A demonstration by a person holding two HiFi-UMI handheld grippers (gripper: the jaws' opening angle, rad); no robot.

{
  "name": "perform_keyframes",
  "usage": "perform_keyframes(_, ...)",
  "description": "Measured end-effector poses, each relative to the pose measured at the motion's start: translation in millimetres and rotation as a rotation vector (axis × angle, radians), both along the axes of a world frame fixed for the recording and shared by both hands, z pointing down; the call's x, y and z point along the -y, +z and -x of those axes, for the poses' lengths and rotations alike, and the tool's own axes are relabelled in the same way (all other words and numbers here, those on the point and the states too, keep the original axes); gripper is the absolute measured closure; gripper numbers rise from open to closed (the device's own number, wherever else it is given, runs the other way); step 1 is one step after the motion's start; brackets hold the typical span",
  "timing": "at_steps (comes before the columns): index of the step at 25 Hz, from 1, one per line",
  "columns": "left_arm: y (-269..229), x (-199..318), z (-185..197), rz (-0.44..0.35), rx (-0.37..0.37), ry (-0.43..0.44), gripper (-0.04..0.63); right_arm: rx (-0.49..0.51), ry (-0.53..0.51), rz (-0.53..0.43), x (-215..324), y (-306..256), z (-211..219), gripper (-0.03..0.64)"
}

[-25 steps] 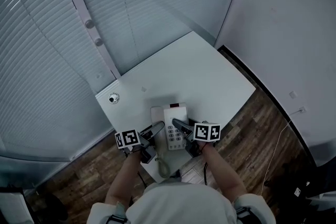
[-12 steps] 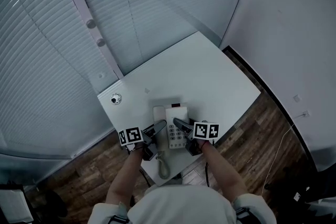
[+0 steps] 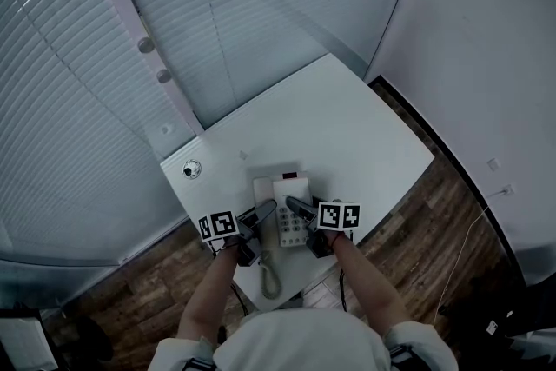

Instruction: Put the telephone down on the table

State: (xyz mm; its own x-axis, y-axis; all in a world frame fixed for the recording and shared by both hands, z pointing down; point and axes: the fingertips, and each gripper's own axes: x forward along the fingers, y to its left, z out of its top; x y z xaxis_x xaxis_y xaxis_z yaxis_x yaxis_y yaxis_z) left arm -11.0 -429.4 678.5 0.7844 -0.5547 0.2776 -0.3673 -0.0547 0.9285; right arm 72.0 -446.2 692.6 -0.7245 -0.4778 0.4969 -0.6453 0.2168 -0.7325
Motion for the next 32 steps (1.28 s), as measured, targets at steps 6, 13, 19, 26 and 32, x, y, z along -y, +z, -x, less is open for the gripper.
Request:
perform_keyframes(6, 5.2, 2.4, 0.1, 0.008, 0.059, 0.013, 0.178, -0.011, -0.003, 0.015, 3.8, 3.1, 2.4, 0.293)
perform_keyframes(13, 4.1, 2.2, 0.0, 0.009, 0.068, 0.016, 0.178, -0.017, 0.005, 0.018, 3.1, 2.5, 1.4, 0.291)
perform_keyframes(19, 3.4, 1.8, 2.4, 0.013, 0.061, -0.015, 0.178, -0.044, 0.022, 0.021, -0.4, 4.3, -2.2, 0.290)
perform_keyframes(26, 3.1, 0.9, 7.1, 0.012, 0.029, -0.052, 0.178, -0.084, 0.049, 0.014, 0.7, 7.4, -5.4, 0.285)
perform_keyframes(32, 0.0, -7.3, 10.7, -0.006, 0.041, -0.047, 0.179, -0.210, 0.044, -0.061, 1.4, 2.8, -8.2, 0.287)
